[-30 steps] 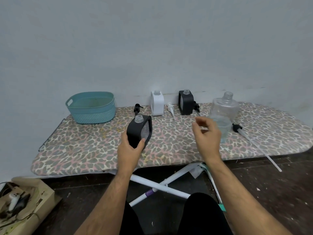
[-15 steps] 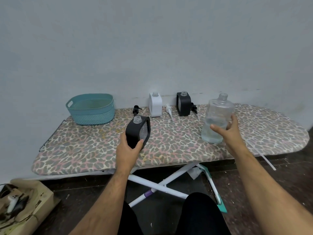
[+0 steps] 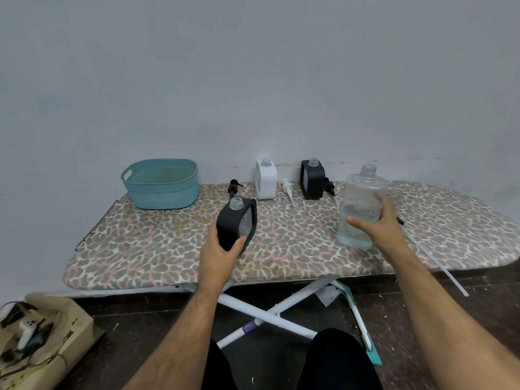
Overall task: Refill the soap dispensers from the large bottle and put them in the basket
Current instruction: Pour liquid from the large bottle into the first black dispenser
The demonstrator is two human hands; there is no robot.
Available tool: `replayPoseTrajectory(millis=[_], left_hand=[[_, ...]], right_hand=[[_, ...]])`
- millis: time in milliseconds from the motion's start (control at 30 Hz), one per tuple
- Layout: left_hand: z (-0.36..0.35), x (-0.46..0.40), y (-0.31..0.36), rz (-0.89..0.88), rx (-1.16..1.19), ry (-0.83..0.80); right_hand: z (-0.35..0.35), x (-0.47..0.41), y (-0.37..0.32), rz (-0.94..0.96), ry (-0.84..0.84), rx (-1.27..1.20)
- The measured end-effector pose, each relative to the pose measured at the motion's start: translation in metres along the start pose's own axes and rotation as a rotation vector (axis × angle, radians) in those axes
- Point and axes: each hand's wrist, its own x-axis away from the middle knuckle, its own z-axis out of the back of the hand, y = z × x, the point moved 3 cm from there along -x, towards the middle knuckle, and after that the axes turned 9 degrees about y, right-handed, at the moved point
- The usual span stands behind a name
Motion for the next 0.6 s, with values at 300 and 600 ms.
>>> replayPoseTrajectory(millis=[300,600], left_hand=[[0.000,0.002,0.002,-0.007,0.036,0.016],[0.004,0.005,0.005,0.029,0.154,0.042]], right_hand=[[-0.036,0.023,-0.018,0.159,-0.063,0.155],[-0.079,0.043,-0.057,0.298,-0.352,0.227]])
